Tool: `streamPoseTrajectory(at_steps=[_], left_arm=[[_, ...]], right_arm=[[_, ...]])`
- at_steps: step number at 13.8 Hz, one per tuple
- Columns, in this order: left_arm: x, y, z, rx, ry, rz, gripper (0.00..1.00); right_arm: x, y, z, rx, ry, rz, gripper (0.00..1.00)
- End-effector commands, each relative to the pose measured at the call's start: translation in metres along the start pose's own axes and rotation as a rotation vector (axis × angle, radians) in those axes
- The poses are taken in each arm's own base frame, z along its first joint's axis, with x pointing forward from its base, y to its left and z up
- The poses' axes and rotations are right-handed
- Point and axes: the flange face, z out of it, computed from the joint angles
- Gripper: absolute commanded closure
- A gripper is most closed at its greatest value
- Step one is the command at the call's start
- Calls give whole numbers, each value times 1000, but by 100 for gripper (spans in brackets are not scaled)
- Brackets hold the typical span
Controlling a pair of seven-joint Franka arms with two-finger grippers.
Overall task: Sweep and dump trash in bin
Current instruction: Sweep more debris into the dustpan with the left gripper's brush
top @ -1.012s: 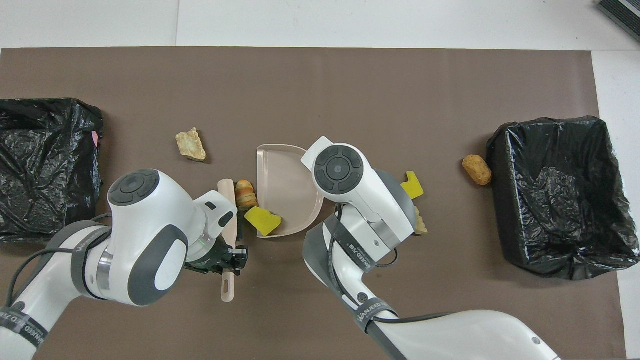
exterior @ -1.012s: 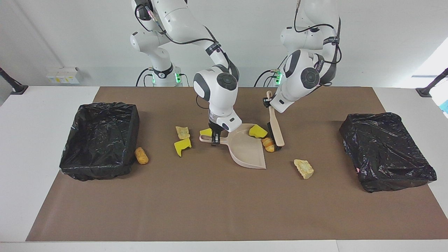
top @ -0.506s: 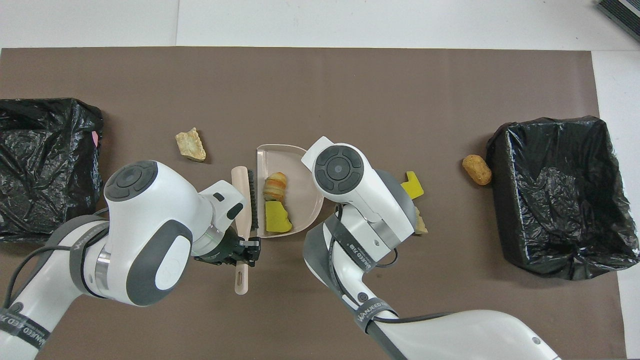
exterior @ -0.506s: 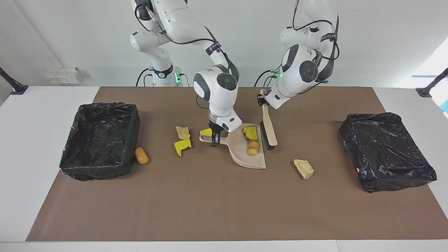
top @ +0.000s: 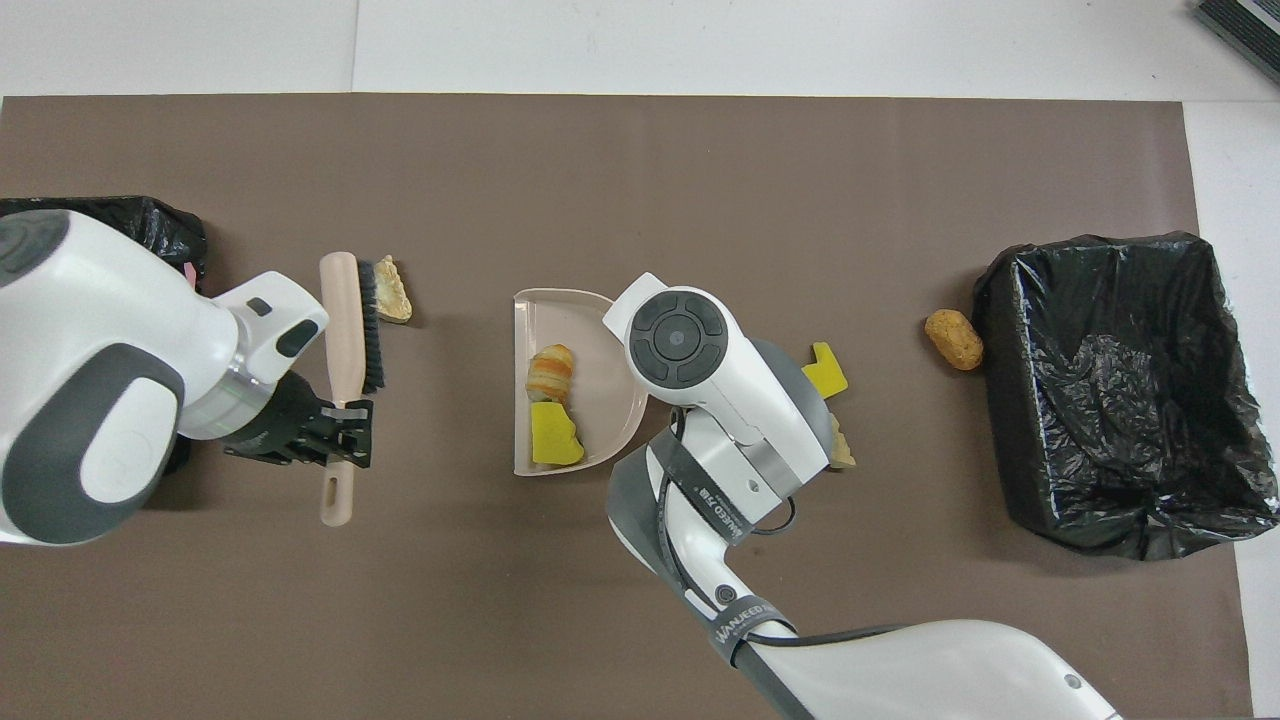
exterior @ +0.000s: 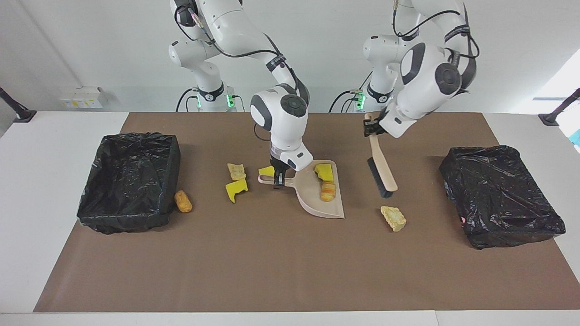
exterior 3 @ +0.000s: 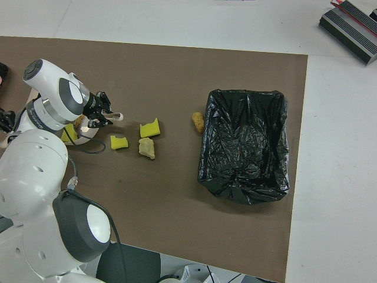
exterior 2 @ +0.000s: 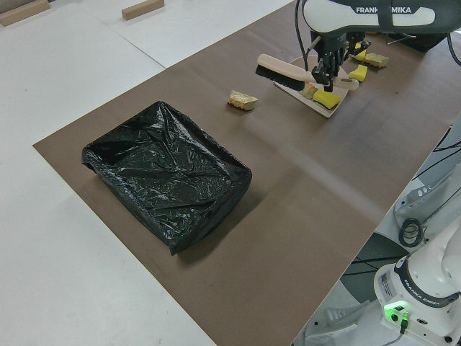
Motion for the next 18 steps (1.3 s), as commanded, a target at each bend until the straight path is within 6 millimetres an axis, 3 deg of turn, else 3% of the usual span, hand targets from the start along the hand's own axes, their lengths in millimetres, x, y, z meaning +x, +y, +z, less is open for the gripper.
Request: streamPoseTrajectory(at_steps=[1,2,4,6,8,12,15,18], left_arm=[[38,-44,-14,87,20,101,100],[52,-62,-16,139,28,197,100],[81,-75,3,276,42,337,100],[103,-79,24,299,73,362,100],[109,-75,53,307,28,380,100],[79,-71,90,308,-50,389,100],[41,-46,116,306,-113,413,100],[11,-4,128,262,-209,446,100]], right_arm=[[-2,-1,7,-3,-9,27,100],[-1,-1,6,-3,-9,25,100],[-2,-1,7,-3,-9,27,100],[-2,-1,7,-2,-10,27,100],[-2,-1,7,-1,-11,27,100],[-2,-2,8,-2,-10,26,100],[-3,-1,9,-4,-6,28,100],[-5,2,10,-12,11,40,100]])
